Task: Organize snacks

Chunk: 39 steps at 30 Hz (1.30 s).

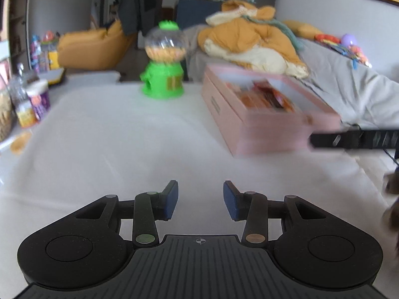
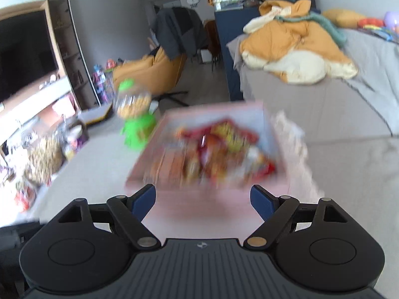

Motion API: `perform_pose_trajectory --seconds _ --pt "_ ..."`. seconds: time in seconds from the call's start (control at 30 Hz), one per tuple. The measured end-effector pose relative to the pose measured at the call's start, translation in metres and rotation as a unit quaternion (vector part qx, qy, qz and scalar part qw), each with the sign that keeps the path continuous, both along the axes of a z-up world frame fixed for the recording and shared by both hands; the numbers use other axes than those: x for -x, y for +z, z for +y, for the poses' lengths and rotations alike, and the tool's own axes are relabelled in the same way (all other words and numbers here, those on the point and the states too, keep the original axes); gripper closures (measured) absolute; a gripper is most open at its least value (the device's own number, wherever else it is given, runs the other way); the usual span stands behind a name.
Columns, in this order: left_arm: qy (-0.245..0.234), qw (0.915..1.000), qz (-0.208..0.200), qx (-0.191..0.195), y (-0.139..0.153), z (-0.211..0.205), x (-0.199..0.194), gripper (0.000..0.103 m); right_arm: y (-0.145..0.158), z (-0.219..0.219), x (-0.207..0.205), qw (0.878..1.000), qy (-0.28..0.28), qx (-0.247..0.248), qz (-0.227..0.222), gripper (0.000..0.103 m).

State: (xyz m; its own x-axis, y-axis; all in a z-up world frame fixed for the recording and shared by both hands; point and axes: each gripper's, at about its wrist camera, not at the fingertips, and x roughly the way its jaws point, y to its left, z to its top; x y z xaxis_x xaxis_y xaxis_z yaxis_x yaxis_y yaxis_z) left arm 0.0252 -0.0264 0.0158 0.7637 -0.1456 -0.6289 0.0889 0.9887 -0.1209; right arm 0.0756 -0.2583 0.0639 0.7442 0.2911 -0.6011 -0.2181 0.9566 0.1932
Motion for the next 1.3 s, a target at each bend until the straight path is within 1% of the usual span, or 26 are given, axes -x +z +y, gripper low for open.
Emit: perform_pose_trajectory --seconds 0.03,0.07,0.13,0.17,0.2,0.27,0.37,0.4,0.47,0.5,0.57,0.63,0.7,0.77,1.3 --pt "0.003 1.0000 0.006 0.003 -0.006 -0.003 0.001 0.057 -0.009 0.006 0.008 1.000 -0.002 0.010 0.007 0.019" --pt "0.006 0.9998 -0.013 -0.009 -0.009 -0.006 0.007 0.056 -0.017 0.011 0.014 1.000 -0.005 0.021 0.013 0.019" --pt "0.004 0.9988 -0.022 -0.043 -0.013 -0.017 0.013 0.056 -0.032 0.022 0.022 0.999 -0.007 0.044 0.024 0.019" --pt "0.002 0.9984 -0.022 -0.053 -0.013 -0.021 0.014 0.056 -0.038 0.025 0.025 0.998 -0.007 0.050 0.030 0.019" --pt "-0.001 0.9984 -0.022 -0.053 -0.013 -0.023 0.015 0.056 -0.043 0.027 0.026 0.998 -0.006 0.055 0.035 0.019" --pt "-0.001 0.9982 -0.022 -0.055 -0.013 -0.026 0.015 0.055 -0.049 0.032 0.030 0.997 -0.010 0.071 0.020 0.019" --pt "0.004 0.9984 -0.023 -0.051 -0.013 -0.027 0.015 0.055 -0.052 0.038 0.031 0.996 -0.011 0.092 0.020 0.017" --pt "0.006 0.9985 -0.024 -0.049 -0.012 -0.027 0.016 0.055 -0.052 0.039 0.031 0.995 -0.013 0.094 0.019 0.016" --pt "0.009 0.9982 -0.026 -0.054 -0.012 -0.029 0.017 0.055 -0.053 0.036 0.031 0.995 -0.018 0.096 0.018 0.009" --pt "0.010 0.9980 -0.026 -0.057 -0.012 -0.030 0.016 0.055 -0.054 0.033 0.030 0.996 -0.023 0.090 0.018 0.007" --pt "0.013 0.9976 -0.026 -0.063 -0.011 -0.032 0.016 0.054 -0.057 0.031 0.034 0.996 -0.030 0.081 0.006 0.007" --pt "0.016 0.9970 -0.026 -0.070 -0.011 -0.035 0.016 0.054 -0.059 0.034 0.037 0.995 -0.036 0.090 -0.003 0.006" --pt "0.019 0.9967 -0.027 -0.075 -0.011 -0.036 0.016 0.054 -0.059 0.034 0.037 0.995 -0.041 0.092 -0.002 0.004" --pt "0.019 0.9966 -0.027 -0.075 -0.011 -0.037 0.018 0.053 -0.058 0.031 0.036 0.996 -0.041 0.084 0.000 0.004" --pt "0.019 0.9969 -0.026 -0.071 -0.011 -0.036 0.018 0.053 -0.058 0.031 0.037 0.995 -0.041 0.086 0.000 0.004"
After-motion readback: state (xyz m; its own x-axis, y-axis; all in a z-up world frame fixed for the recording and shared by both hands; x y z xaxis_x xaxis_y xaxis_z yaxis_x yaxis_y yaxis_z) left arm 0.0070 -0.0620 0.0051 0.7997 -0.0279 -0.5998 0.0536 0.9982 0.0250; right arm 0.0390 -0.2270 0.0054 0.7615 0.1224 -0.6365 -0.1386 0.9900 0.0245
